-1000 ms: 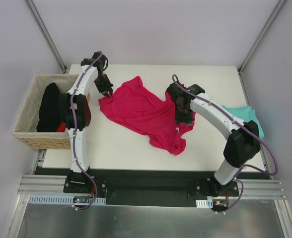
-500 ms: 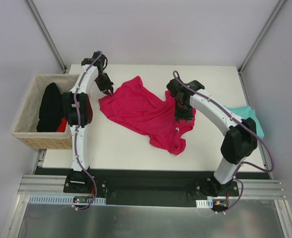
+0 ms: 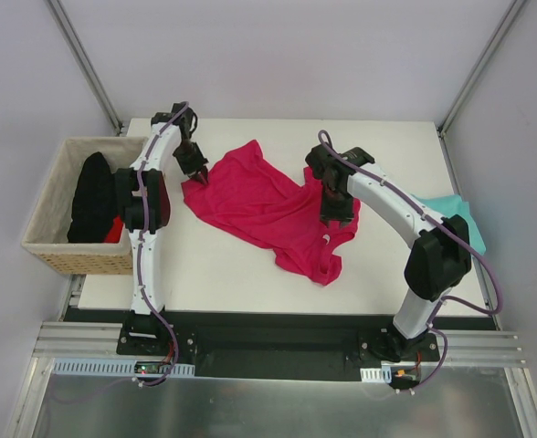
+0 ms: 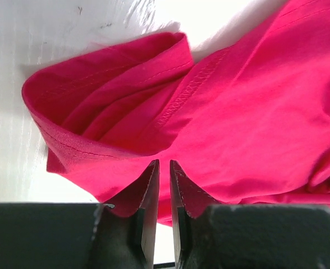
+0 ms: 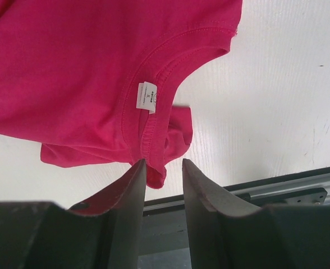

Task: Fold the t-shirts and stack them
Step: Flatten out the tshirt

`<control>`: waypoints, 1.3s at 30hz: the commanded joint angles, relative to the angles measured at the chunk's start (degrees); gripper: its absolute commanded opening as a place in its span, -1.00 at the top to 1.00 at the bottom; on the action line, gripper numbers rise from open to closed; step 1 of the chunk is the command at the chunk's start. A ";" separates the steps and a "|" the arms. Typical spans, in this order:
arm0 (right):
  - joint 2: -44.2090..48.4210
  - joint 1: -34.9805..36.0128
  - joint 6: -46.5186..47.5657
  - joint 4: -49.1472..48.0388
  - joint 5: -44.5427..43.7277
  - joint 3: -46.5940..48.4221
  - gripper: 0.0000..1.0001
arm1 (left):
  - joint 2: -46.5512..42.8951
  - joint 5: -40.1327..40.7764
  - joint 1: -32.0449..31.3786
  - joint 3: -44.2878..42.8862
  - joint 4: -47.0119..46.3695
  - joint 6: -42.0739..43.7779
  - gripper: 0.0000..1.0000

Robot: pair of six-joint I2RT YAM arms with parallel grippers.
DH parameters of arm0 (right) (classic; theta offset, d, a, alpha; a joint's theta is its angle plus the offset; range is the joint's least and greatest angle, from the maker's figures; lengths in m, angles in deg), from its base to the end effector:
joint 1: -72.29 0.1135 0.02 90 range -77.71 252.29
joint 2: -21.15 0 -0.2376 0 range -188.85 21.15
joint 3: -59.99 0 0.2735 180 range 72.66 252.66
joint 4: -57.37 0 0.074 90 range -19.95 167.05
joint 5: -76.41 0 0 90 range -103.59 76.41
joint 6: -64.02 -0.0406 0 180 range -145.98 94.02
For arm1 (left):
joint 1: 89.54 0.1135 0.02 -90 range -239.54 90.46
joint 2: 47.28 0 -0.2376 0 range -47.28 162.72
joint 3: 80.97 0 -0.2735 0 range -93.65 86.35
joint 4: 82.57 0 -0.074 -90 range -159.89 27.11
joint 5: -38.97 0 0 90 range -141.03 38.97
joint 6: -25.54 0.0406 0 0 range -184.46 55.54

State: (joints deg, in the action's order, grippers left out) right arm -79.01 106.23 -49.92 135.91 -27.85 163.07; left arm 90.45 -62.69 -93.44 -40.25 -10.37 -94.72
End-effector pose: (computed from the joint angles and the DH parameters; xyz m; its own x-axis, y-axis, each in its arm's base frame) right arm 0.3069 0.1945 0.2515 -0.9335 -0.1542 -0.3238 -0.1221 0.9856 -0.1173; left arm 0.5052 -0.0427 0.1734 -0.8803 -0.4347 -0.1901 -0.3591 0.8724 -0.3317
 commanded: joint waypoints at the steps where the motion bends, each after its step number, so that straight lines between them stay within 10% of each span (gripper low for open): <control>1: 0.40 -0.27 -1.54 1.29 0.73 0.73 0.30 | -0.89 -0.38 0.21 2.06 1.91 1.34 0.76; 39: 1.19 -0.10 -0.49 2.78 -0.59 1.09 0.31 | -11.69 5.53 6.89 4.96 -7.85 -5.86 0.78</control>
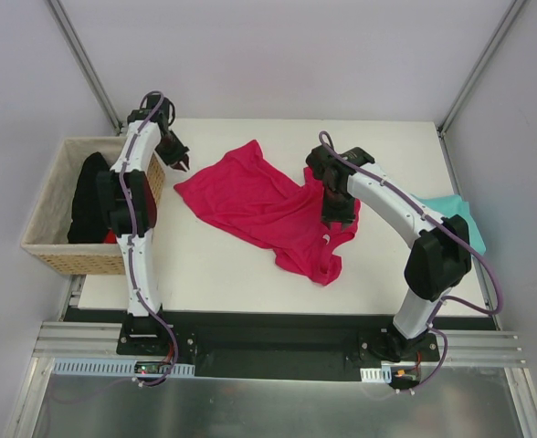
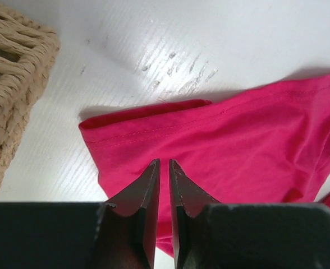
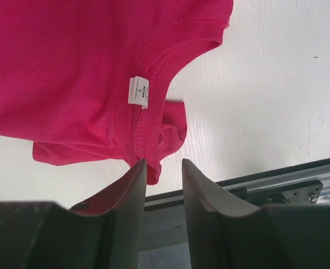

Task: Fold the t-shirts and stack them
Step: Flatten out the tshirt

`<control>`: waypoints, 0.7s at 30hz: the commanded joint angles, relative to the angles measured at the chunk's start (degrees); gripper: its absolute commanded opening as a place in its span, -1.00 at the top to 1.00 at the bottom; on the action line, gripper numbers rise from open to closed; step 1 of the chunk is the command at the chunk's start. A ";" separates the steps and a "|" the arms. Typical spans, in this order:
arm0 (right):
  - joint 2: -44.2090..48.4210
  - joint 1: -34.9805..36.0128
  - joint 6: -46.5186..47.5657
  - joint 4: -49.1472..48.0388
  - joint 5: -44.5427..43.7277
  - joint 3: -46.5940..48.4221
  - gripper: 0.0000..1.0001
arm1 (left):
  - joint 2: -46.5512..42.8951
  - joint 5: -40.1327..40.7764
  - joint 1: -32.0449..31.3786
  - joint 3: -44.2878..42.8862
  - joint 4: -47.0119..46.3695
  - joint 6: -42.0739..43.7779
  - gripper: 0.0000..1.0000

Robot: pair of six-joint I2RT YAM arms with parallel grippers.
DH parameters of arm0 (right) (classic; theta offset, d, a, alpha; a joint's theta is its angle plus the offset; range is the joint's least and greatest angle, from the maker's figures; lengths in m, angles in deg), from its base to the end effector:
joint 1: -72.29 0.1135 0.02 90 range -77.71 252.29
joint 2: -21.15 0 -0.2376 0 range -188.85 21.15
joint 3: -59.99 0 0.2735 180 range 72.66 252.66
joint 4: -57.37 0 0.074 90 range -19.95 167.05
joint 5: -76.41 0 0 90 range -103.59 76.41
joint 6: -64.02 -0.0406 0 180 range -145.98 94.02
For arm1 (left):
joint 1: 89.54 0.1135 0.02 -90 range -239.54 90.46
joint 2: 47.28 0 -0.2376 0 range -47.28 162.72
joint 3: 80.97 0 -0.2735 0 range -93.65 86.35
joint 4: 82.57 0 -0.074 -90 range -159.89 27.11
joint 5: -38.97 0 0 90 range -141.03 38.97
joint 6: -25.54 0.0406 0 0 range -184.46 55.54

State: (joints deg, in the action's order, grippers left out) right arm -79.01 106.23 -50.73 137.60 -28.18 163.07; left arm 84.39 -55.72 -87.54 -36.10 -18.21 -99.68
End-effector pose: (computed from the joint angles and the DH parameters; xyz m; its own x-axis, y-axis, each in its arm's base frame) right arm 0.3043 0.1925 0.2508 -0.9420 -0.1456 -0.3024 -0.1102 0.9852 -0.1312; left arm 0.5064 0.0144 0.2075 -0.7162 -0.6001 -0.3561 -0.4996 0.7973 -0.3388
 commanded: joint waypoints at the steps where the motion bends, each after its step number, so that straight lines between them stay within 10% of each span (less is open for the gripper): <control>1: 1.46 -0.10 0.49 0.75 -0.18 -0.05 0.30 | -6.25 -1.81 0.81 1.16 0.09 -0.73 0.78; 21: 5.41 10.80 -4.60 -9.54 2.72 -17.02 -0.06 | -16.71 -5.77 -1.73 10.65 0.35 4.37 0.78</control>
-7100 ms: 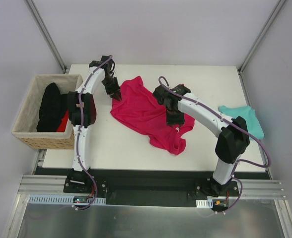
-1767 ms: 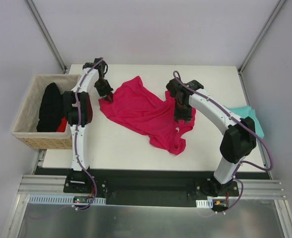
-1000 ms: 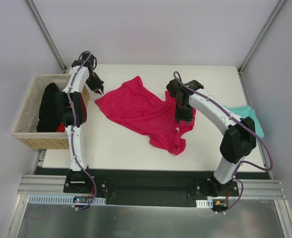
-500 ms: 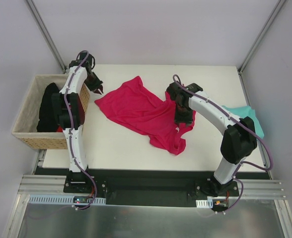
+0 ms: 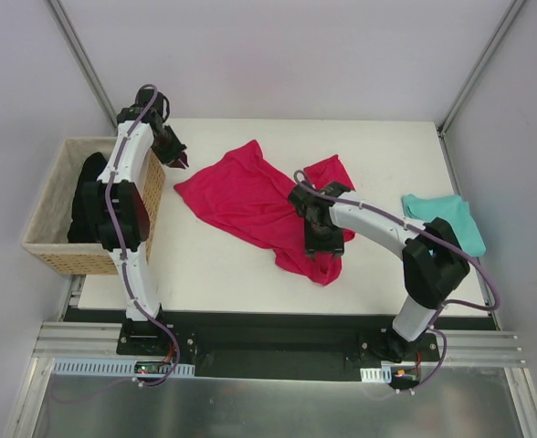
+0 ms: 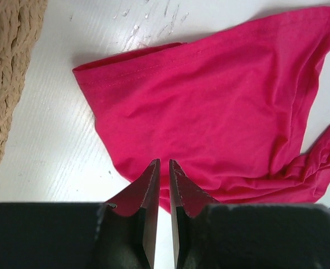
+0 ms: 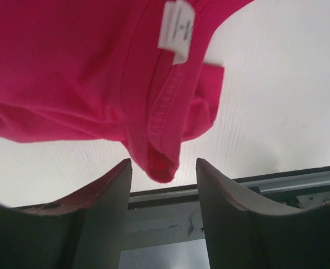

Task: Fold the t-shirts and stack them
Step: Flatten out the tshirt

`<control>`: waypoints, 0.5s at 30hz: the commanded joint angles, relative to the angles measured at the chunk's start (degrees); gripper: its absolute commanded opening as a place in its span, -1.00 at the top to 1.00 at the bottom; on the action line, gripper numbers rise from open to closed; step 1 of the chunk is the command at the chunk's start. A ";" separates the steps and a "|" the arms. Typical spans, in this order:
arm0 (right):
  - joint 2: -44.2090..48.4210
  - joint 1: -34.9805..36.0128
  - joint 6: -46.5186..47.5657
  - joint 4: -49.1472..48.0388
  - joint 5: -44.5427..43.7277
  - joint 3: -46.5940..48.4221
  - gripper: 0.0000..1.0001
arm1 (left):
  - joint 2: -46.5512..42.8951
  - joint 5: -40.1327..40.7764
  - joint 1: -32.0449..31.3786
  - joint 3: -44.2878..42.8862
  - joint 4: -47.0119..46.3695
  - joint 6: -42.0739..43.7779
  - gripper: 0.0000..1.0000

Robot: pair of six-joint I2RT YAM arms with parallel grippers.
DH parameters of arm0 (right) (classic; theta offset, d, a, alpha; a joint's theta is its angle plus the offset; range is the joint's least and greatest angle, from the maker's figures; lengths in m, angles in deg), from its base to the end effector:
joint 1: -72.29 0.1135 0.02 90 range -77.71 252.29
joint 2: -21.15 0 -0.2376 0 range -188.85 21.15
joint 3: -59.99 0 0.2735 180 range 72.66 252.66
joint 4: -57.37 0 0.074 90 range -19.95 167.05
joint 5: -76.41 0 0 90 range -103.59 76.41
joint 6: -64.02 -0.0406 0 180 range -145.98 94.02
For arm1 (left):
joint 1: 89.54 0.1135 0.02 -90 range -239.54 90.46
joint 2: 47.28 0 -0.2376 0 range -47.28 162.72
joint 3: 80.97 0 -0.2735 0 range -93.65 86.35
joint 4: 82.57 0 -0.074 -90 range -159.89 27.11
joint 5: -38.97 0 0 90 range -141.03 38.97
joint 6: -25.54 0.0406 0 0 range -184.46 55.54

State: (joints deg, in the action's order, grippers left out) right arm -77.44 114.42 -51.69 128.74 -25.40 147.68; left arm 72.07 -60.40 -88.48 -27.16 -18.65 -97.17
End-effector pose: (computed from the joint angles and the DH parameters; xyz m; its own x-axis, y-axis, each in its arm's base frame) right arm 0.2572 0.2215 0.1840 -0.9381 -0.2760 -0.2092 -0.2544 0.9591 -0.1244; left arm 0.4700 0.0021 0.2574 -0.7441 -0.5470 -0.3834 -0.3945 0.8230 -0.4087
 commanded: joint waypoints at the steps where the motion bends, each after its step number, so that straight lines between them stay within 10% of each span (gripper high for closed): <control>1: 4.27 3.30 -4.42 -0.86 -0.05 -3.03 -0.06 | -4.65 -1.27 -0.88 2.07 0.87 2.12 0.78; 15: 6.74 11.40 -15.59 -3.32 -2.69 -9.99 0.12 | -11.33 0.93 -0.97 9.36 1.84 5.63 0.78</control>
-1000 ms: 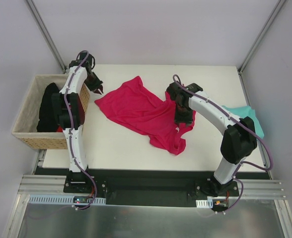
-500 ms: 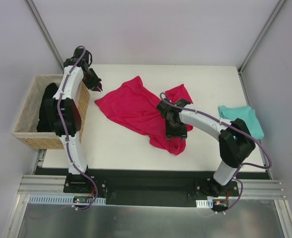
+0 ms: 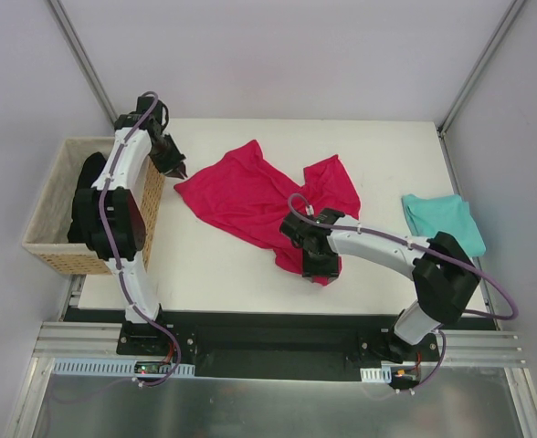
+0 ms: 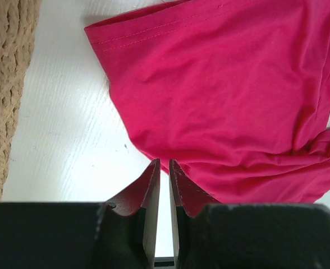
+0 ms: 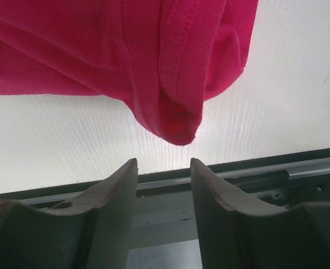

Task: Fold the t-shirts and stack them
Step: Flatten out the tshirt

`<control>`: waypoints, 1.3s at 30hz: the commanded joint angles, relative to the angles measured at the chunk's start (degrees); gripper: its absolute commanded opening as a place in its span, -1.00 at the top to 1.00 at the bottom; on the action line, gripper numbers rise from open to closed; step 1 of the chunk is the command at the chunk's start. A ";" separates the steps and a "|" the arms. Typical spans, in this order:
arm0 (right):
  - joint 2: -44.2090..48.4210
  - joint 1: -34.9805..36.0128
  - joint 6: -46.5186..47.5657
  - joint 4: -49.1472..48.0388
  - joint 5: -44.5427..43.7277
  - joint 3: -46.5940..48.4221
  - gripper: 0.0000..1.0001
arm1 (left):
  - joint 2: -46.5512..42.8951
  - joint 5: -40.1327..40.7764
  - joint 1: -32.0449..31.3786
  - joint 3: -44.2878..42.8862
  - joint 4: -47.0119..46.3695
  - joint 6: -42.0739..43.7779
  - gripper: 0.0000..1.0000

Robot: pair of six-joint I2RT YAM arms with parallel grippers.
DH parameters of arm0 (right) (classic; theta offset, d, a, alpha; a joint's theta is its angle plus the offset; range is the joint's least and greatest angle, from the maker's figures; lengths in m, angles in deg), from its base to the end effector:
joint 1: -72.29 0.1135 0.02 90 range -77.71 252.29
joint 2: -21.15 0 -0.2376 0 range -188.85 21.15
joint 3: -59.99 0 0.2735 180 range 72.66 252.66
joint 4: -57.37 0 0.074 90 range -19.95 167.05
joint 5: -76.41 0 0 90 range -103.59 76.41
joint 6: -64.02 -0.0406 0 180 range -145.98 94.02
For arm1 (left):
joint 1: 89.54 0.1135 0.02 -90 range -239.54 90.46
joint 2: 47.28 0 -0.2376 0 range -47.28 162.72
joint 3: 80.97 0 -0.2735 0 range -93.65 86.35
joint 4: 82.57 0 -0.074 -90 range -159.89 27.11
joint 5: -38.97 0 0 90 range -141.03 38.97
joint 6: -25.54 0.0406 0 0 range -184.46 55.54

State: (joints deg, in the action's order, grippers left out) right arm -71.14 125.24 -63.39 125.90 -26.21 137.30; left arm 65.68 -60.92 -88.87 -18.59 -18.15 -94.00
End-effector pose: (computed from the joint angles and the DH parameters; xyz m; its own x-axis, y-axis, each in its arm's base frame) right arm 0.1918 0.2393 0.1673 -0.9396 -0.2607 -0.2217 -0.2431 0.9644 -0.1038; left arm 0.4427 -0.0018 0.2560 -0.7885 -0.4950 -0.3650 -0.3607 0.8529 -0.3774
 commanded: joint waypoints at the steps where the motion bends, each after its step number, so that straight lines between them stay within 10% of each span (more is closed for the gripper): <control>1: -0.16 0.58 -3.99 -0.57 -2.23 0.57 0.13 | -5.12 1.71 -0.49 0.80 1.77 2.64 0.78; 33: -1.84 -2.50 -7.42 -0.83 -4.34 -2.41 0.10 | 1.20 1.19 -5.85 -5.09 6.79 4.32 0.78; 39: -2.89 -2.67 -7.59 -2.51 -3.55 -3.91 0.60 | 1.55 1.63 -6.55 -5.97 7.67 4.40 0.78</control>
State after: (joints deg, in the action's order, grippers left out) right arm -74.79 122.73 -69.53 123.61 -30.12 133.81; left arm 67.58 -59.54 -94.89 -21.91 -12.81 -90.50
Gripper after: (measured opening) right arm 0.323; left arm 0.112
